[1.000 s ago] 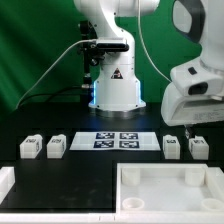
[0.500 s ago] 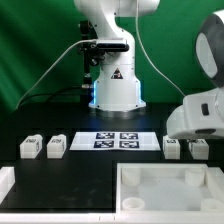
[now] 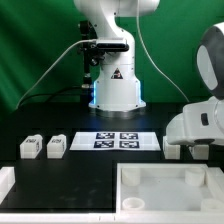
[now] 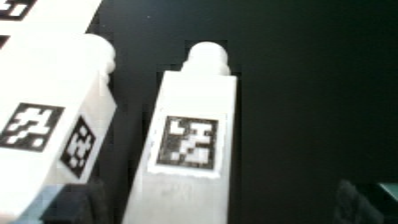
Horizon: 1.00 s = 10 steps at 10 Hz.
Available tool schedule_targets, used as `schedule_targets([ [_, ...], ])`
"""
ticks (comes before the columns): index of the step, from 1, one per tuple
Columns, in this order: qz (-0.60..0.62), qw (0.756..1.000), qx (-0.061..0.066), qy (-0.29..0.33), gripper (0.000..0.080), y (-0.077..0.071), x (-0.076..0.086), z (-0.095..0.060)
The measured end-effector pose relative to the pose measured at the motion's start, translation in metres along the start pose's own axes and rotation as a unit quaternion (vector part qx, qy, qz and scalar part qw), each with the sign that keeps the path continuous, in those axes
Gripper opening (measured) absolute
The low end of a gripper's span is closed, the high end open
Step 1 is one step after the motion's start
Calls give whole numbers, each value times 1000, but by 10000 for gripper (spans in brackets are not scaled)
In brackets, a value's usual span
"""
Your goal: Assemble one leg
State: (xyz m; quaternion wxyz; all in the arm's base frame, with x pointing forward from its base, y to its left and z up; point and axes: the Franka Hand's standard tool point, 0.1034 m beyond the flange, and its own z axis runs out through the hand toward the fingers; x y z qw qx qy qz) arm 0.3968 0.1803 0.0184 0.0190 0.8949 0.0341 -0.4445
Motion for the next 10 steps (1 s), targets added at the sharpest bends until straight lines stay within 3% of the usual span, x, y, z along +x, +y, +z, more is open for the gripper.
schedule_targets([
  [4,1,1000,-7,-10,649,-2,-4,23],
  [6,1,1000,-6,-9,649,-2,-3,22],
  [8,1,1000,-6,-9,402,-2,-3,22],
  [9,1,1000,-6,-9,402,-2,-3,22],
  [10,1,1000,-6,-9,288,-2,-3,22],
])
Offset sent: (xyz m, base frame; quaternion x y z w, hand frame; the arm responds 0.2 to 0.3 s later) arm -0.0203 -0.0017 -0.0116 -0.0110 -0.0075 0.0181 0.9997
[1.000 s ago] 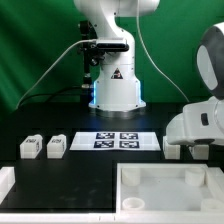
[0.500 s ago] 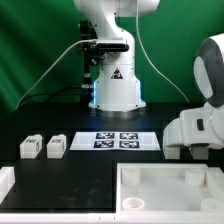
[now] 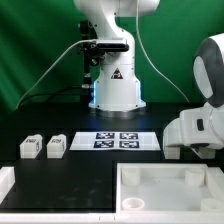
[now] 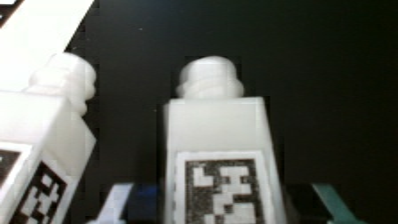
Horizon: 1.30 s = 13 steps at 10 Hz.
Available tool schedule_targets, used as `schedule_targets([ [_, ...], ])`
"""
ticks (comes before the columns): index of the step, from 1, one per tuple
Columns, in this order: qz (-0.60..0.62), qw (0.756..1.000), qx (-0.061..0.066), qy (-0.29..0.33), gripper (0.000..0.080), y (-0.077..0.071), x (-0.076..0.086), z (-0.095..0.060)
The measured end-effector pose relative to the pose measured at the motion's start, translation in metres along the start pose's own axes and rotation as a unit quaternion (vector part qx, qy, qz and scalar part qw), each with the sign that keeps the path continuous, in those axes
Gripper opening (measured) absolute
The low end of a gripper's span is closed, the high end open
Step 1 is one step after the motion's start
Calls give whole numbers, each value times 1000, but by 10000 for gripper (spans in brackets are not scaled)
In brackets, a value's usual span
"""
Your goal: Assemble one leg
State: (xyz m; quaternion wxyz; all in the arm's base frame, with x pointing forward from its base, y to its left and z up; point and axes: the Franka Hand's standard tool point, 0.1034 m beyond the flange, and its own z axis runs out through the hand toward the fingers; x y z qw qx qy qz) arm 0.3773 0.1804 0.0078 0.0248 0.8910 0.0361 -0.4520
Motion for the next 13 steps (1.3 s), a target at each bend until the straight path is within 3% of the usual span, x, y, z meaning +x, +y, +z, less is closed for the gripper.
schedule_targets([
  [9,0,1000,0,1,290,0,0,0],
  [10,-1,1000,3,16,290,-1,2,-6],
  [11,-21,999,5,29,290,8,-4,-30],
  [12,-26,997,14,70,290,17,-5,-65],
  [13,-21,989,26,143,290,23,-4,-95],
])
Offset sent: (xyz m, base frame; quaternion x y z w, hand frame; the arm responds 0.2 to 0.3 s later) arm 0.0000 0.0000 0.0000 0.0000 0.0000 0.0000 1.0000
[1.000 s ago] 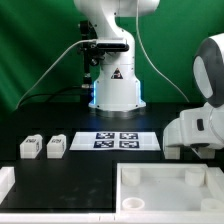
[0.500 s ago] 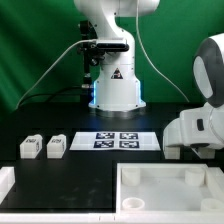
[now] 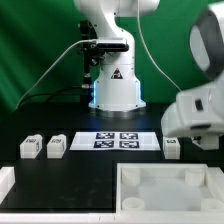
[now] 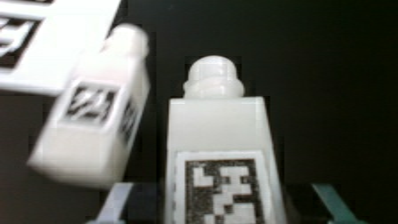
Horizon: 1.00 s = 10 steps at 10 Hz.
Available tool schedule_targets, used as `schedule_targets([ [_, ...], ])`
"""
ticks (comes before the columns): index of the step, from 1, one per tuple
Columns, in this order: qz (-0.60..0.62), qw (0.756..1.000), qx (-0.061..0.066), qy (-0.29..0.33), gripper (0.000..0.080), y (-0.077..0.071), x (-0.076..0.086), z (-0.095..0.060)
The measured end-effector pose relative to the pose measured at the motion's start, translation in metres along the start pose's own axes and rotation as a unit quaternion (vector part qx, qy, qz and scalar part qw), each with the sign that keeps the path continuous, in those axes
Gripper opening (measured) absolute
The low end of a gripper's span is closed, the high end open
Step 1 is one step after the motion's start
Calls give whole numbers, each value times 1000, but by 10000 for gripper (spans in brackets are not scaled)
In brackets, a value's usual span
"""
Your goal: Assemble one leg
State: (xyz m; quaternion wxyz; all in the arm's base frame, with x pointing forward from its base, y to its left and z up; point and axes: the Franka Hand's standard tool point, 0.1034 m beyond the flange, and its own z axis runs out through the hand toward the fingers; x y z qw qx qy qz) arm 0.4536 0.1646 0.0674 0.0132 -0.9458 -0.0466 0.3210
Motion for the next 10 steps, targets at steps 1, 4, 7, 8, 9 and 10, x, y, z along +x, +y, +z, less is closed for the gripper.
schedule_targets([
  [1,-4,999,3,49,290,9,-4,-22],
  [4,0,982,2,191,290,24,-10,-98],
  [7,-7,942,8,335,290,22,-4,-95],
  [8,-29,921,5,388,290,25,5,-109],
  [9,-41,893,-3,448,290,46,19,-139],
  [10,-44,863,-10,503,290,60,29,-163],
])
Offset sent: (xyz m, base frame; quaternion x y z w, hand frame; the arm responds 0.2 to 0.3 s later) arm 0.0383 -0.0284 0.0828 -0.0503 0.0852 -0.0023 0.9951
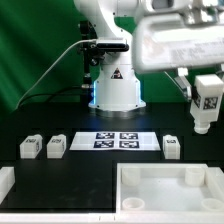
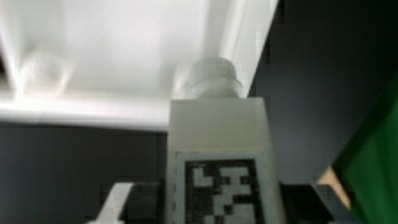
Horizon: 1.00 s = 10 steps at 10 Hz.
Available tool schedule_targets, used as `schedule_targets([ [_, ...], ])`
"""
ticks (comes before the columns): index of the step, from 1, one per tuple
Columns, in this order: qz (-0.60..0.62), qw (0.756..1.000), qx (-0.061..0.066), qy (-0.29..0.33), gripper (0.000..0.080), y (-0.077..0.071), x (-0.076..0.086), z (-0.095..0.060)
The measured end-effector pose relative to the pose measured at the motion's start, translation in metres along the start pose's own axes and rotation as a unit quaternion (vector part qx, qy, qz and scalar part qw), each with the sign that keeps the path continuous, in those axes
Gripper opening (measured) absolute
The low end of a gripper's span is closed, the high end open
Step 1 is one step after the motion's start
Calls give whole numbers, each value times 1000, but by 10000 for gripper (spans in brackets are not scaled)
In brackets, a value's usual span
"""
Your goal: Assemble one leg
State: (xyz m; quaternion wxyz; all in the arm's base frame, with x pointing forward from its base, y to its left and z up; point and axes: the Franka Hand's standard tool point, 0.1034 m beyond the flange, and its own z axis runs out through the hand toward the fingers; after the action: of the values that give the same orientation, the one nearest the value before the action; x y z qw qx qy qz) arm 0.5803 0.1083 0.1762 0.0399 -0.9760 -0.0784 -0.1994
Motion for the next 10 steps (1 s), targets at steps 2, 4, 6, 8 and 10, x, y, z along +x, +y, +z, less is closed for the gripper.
schedule_targets([
  [2,-1,993,1,118,290,-2,24,9],
  [4,-2,993,0,115,290,-1,9,20],
  [6,-2,993,-1,116,290,0,12,21],
  [8,-5,995,-3,97,290,7,15,47],
  [10,-3,995,-4,96,290,13,18,64],
])
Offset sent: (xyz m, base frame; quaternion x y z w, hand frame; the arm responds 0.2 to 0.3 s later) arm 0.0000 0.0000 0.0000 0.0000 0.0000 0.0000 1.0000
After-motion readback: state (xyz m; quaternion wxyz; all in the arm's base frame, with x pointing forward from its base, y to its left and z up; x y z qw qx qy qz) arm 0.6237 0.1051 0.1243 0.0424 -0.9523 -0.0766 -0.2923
